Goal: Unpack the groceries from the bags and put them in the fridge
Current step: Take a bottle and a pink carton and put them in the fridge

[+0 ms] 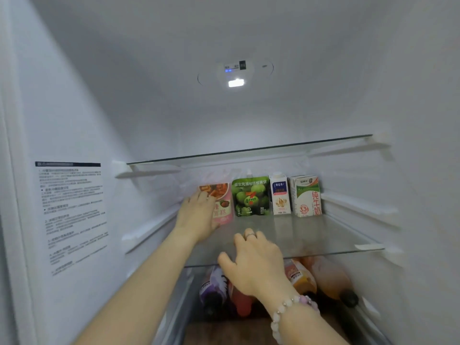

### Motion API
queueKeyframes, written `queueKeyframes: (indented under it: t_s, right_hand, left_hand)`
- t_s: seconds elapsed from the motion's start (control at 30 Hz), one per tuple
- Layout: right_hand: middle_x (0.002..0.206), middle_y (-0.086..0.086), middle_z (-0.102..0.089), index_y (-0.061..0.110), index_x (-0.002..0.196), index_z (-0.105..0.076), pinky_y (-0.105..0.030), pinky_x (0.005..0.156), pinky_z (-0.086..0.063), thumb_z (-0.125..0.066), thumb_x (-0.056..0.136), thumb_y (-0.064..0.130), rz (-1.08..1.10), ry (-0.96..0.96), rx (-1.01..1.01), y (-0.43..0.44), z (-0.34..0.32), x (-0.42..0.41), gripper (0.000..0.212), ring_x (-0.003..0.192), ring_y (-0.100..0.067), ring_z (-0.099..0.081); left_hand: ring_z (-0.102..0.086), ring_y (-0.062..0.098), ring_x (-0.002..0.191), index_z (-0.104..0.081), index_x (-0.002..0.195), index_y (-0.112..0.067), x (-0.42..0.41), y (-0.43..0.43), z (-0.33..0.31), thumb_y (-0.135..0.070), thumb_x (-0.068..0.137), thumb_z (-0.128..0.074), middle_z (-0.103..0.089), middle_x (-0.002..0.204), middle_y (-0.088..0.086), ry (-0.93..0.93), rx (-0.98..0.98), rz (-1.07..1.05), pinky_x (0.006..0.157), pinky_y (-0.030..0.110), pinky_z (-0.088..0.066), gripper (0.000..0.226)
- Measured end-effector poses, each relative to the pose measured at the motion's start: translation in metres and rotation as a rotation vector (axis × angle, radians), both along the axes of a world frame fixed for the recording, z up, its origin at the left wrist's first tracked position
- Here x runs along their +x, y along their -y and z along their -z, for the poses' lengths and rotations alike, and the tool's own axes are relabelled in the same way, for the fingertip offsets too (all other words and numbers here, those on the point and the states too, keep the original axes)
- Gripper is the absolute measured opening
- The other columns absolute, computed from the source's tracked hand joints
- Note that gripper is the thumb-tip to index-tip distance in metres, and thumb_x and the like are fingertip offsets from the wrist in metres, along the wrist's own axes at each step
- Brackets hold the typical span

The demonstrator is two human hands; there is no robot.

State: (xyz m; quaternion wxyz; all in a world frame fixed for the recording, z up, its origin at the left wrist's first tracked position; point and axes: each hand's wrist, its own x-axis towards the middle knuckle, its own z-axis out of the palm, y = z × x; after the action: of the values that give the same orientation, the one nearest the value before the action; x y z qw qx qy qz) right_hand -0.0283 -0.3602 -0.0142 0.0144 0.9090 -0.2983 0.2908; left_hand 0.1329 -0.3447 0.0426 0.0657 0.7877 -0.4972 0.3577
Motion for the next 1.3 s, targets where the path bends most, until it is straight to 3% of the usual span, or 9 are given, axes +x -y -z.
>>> queueKeyframes:
  t_s: [0.23,0.37,0.5,0.67,0.77,0.9,1.0,1.1,1.3]
  right_hand:
    - [0.124,-0.006,-0.051,0.014,0.117,-0.054,-0.038,0.099,-0.032,-0.032,0.095,0.052,-0.081,0.015,-0.104,0.004,0.002,-0.020,0.049,0.118,-0.024,-0.042]
    - [0.127,-0.005,-0.047,0.016,0.117,-0.049,-0.038,0.103,-0.031,-0.043,0.089,0.050,-0.069,0.022,-0.203,0.004,-0.008,-0.047,0.045,0.120,-0.023,-0.040]
    - [0.138,-0.007,-0.038,0.015,0.127,-0.042,-0.039,0.106,-0.031,-0.051,0.084,0.049,0.006,0.018,-0.178,-0.013,-0.006,-0.075,0.055,0.127,-0.026,-0.034]
    - [0.130,-0.004,-0.045,0.018,0.125,-0.043,-0.035,0.099,-0.038,-0.054,0.082,0.044,0.078,0.048,-0.189,-0.043,0.003,-0.127,0.051,0.119,-0.023,-0.042]
    - [0.129,-0.004,-0.046,0.018,0.122,-0.045,-0.035,0.096,-0.039,-0.053,0.082,0.043,0.144,0.093,-0.214,-0.071,0.006,-0.163,0.048,0.118,-0.022,-0.042]
    - [0.137,-0.006,-0.040,0.016,0.130,-0.041,-0.035,0.101,-0.034,-0.055,0.083,0.040,0.196,0.026,-0.218,-0.119,0.014,-0.201,0.055,0.126,-0.024,-0.036]
    - [0.132,-0.005,-0.044,0.017,0.124,-0.043,-0.033,0.098,-0.035,-0.054,0.083,0.040,0.213,0.003,-0.220,-0.156,0.015,-0.225,0.048,0.122,-0.023,-0.039]
    - [0.130,-0.006,-0.043,0.015,0.123,-0.044,-0.033,0.095,-0.036,-0.054,0.083,0.040,0.241,-0.022,-0.221,-0.188,0.010,-0.247,0.048,0.119,-0.024,-0.040]
    - [0.125,-0.006,-0.045,0.013,0.116,-0.046,-0.034,0.088,-0.035,-0.053,0.083,0.038,0.375,-0.004,-0.261,-0.226,0.002,-0.322,0.042,0.115,-0.025,-0.042]
  left_hand:
    - [-0.033,0.022,0.129,-0.040,0.134,-0.019,-0.043,-0.065,0.026,-0.045,0.082,-0.062,-0.043,0.135,0.002,-0.204,-0.144,-0.003,0.107,0.031,-0.027,0.062]
    - [-0.035,0.018,0.128,-0.038,0.135,-0.021,-0.067,-0.091,0.031,-0.042,0.083,-0.060,-0.043,0.135,-0.002,-0.137,-0.160,-0.016,0.104,0.029,-0.029,0.060]
    - [-0.035,0.018,0.129,-0.033,0.141,-0.021,-0.094,-0.111,0.038,-0.042,0.085,-0.056,-0.042,0.139,-0.003,-0.129,-0.166,-0.016,0.104,0.030,-0.029,0.064]
    - [-0.038,0.020,0.125,-0.034,0.140,-0.021,-0.132,-0.137,0.042,-0.042,0.085,-0.057,-0.044,0.136,-0.002,-0.044,-0.124,0.028,0.101,0.032,-0.030,0.063]
    - [-0.047,0.026,0.118,-0.050,0.130,-0.016,-0.151,-0.163,0.052,-0.037,0.077,-0.068,-0.056,0.123,0.003,-0.016,-0.140,0.065,0.096,0.038,-0.036,0.059]
    - [-0.061,0.032,0.091,-0.066,0.106,-0.013,-0.177,-0.203,0.070,-0.029,0.055,-0.083,-0.063,0.098,0.008,-0.035,-0.143,0.138,0.075,0.039,-0.049,0.056]
    - [-0.057,0.029,0.102,-0.060,0.118,-0.016,-0.206,-0.236,0.073,-0.032,0.066,-0.077,-0.060,0.110,0.006,-0.036,-0.128,0.186,0.083,0.037,-0.045,0.057]
    - [-0.047,0.023,0.115,-0.042,0.135,-0.022,-0.234,-0.257,0.066,-0.039,0.082,-0.061,-0.049,0.125,0.000,-0.019,-0.128,0.223,0.091,0.032,-0.038,0.059]
    - [-0.046,0.023,0.114,-0.034,0.139,-0.021,-0.306,-0.266,0.045,-0.041,0.085,-0.055,-0.047,0.128,0.001,-0.009,-0.077,0.337,0.087,0.033,-0.040,0.061]
